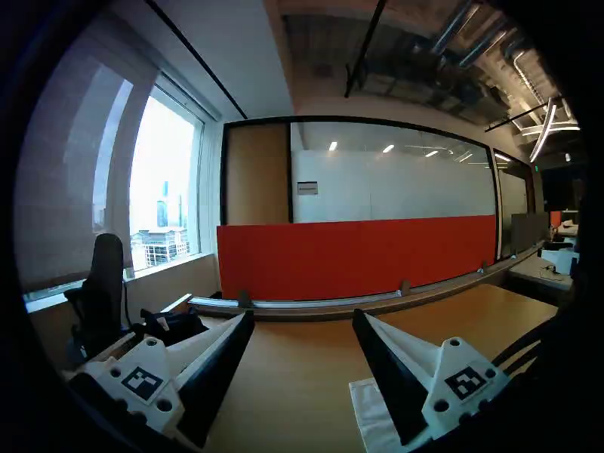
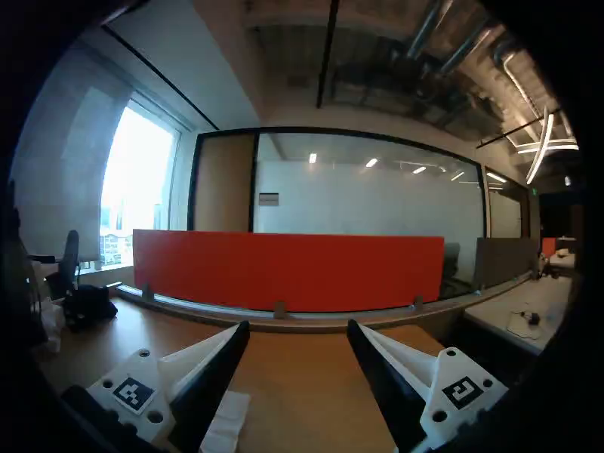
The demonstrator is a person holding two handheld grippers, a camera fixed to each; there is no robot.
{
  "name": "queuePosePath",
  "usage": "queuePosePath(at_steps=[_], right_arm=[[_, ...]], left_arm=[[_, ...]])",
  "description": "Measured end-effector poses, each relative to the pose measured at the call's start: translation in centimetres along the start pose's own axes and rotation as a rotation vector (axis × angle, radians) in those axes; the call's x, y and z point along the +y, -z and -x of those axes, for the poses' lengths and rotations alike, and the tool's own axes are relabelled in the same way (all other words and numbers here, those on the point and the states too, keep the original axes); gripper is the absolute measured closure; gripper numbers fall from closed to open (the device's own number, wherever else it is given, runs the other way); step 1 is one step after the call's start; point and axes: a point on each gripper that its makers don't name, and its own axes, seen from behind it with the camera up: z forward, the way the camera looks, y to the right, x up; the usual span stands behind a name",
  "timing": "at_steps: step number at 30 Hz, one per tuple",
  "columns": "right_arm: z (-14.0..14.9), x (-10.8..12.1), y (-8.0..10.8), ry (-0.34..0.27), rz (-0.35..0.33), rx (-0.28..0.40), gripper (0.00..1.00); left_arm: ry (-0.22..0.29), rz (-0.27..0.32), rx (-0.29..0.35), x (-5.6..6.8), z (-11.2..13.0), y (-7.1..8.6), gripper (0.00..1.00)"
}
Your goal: Fold towel
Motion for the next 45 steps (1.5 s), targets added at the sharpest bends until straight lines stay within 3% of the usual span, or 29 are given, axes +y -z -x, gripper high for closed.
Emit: queuePosePath(at_steps=[6, 14, 23, 33, 45], right_arm=[[-1.5, 0.2, 0.0, 0.001, -0.004, -0.021, 0.0], [-1.8, -0.4, -0.3, 0.027, -0.052, -0.06, 0.0], [-0.1, -4.1, -0.2, 0.067, -0.22, -0.146, 0.0], [3.1, -8.1, 1.7, 0.157, -0.417, -0.267, 0.0], [7.0, -9.1, 3.4, 0.212, -0.514, -0.373, 0.0]], left_arm=[[-0.023, 0.003, -0.014, -0.2, -1.5, 0.0, 0.03], [-0.051, 0.057, -0.058, 0.7, -1.5, -0.3, 0.03], [-0.079, 0.174, -0.139, 3.1, 0.1, -0.3, 0.03], [-0.122, 0.303, -0.237, 5.8, 2.8, 0.7, 0.03], [-0.159, 0.431, -0.333, 8.9, 6.7, 2.2, 0.03]])
